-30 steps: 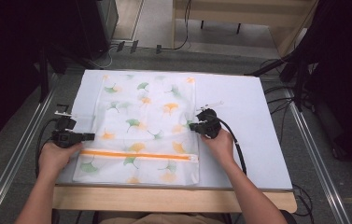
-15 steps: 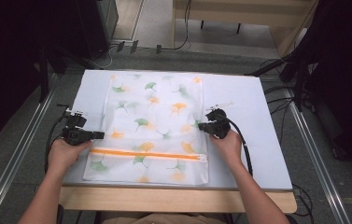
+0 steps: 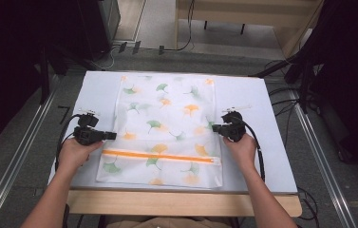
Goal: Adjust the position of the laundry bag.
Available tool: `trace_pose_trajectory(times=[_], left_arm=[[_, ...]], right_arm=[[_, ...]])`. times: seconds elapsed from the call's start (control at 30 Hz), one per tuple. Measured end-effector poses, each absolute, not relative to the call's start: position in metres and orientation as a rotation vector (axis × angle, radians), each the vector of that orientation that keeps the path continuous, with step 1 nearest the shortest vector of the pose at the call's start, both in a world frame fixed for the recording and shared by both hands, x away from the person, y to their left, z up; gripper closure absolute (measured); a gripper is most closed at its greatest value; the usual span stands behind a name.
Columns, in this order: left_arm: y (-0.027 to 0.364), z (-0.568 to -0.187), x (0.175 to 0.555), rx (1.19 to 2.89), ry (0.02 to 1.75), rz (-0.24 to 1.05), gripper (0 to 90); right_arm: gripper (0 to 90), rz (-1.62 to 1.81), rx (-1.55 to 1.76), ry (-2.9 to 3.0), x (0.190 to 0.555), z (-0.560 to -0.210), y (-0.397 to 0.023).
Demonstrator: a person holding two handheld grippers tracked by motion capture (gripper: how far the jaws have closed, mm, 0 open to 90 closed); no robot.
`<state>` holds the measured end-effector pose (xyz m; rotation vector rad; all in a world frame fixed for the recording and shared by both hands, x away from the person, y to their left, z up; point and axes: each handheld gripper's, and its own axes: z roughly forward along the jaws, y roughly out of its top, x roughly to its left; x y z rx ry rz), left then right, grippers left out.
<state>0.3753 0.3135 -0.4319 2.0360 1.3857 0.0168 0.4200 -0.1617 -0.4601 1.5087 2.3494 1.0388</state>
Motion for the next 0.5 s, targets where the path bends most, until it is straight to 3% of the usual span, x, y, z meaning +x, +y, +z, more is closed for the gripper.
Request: trace_pose_trajectory(times=[0.5], left_arm=[[0.289,-0.432,0.383,2.089,1.320,-0.018,88.9]], right_arm=[[90.0,1.026,1.564,2.280,0.417,-0.460,-0.190]])
